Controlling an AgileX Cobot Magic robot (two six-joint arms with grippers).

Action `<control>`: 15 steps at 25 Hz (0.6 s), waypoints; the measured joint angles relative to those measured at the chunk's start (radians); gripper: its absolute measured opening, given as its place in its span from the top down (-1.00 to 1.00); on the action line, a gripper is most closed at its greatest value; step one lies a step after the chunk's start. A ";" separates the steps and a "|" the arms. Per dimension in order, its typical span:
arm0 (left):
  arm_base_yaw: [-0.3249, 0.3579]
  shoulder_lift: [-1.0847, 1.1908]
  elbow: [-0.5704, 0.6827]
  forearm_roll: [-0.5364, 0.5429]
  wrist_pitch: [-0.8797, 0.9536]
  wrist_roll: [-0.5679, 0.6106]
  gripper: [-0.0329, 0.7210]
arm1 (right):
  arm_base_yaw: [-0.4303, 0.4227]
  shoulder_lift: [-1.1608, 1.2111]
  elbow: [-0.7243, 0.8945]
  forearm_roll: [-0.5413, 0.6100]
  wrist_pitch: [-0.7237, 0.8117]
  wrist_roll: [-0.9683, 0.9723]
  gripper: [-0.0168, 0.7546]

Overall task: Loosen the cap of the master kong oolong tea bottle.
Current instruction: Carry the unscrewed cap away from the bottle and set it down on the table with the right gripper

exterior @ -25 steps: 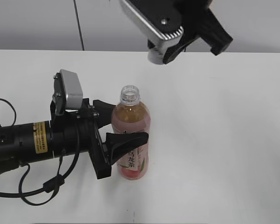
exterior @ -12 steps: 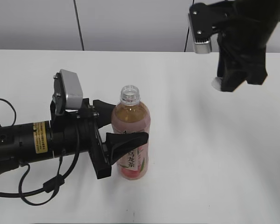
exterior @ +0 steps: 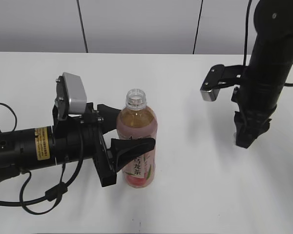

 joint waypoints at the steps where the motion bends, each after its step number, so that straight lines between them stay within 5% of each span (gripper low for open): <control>1: 0.000 0.000 0.000 0.000 0.000 0.000 -0.31 | 0.000 0.025 0.008 0.000 -0.008 0.048 0.27; 9: 0.000 0.000 0.000 0.000 0.000 -0.001 -0.31 | 0.000 0.155 0.020 -0.001 -0.045 0.364 0.14; 15: 0.000 0.000 0.000 0.000 0.000 -0.001 -0.31 | 0.000 0.150 0.020 -0.005 -0.038 0.571 -0.66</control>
